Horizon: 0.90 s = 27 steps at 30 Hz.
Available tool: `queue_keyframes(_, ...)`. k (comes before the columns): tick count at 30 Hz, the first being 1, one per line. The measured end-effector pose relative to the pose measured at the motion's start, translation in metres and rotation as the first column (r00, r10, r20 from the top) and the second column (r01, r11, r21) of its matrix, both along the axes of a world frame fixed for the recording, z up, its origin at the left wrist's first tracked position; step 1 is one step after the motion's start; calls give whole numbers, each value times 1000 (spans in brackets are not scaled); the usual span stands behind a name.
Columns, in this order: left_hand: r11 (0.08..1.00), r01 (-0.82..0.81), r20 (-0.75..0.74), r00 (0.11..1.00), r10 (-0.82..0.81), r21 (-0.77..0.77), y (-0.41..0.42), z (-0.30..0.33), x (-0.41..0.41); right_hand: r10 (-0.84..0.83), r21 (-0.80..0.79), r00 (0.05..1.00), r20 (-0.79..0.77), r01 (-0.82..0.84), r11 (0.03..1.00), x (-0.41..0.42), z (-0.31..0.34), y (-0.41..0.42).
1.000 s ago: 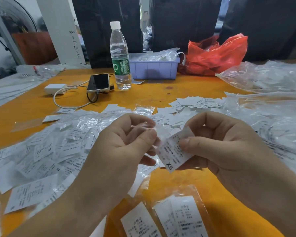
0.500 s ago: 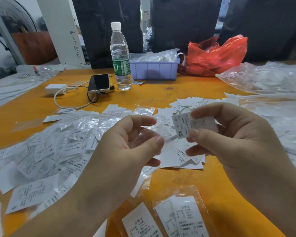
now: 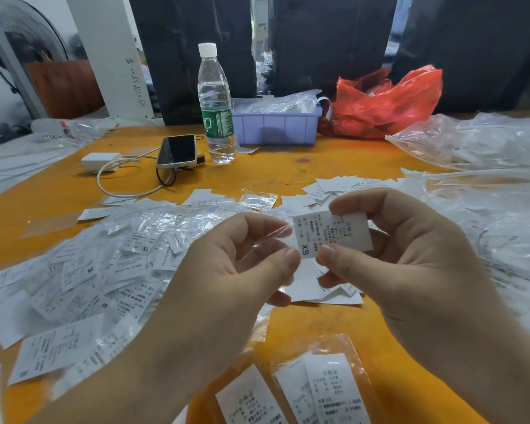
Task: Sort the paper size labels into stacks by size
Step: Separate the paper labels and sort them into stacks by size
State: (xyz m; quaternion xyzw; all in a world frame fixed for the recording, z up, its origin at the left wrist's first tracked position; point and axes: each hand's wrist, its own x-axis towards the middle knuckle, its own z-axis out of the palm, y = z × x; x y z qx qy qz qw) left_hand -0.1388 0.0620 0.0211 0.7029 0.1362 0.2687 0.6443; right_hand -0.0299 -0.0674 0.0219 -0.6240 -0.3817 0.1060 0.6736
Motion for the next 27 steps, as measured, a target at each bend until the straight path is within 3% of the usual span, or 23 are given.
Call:
queue_keyframes(9, 999, -32, 8, 999, 32, -36, 0, 1, 2, 28, 10, 1000, 3, -28, 1000, -1, 0, -2)
queue_keyframes(18, 994, -43, 12, 999, 44, -96, 4, 1, 3, 98, -59, 995, 8, -97, 993, -2, -5, 0)
queue_keyframes(27, 996, 3, 0, 1000, -3, -93, 6, 0, 2, 76, -170, 993, 89, -60, 984, -3, -9, 0)
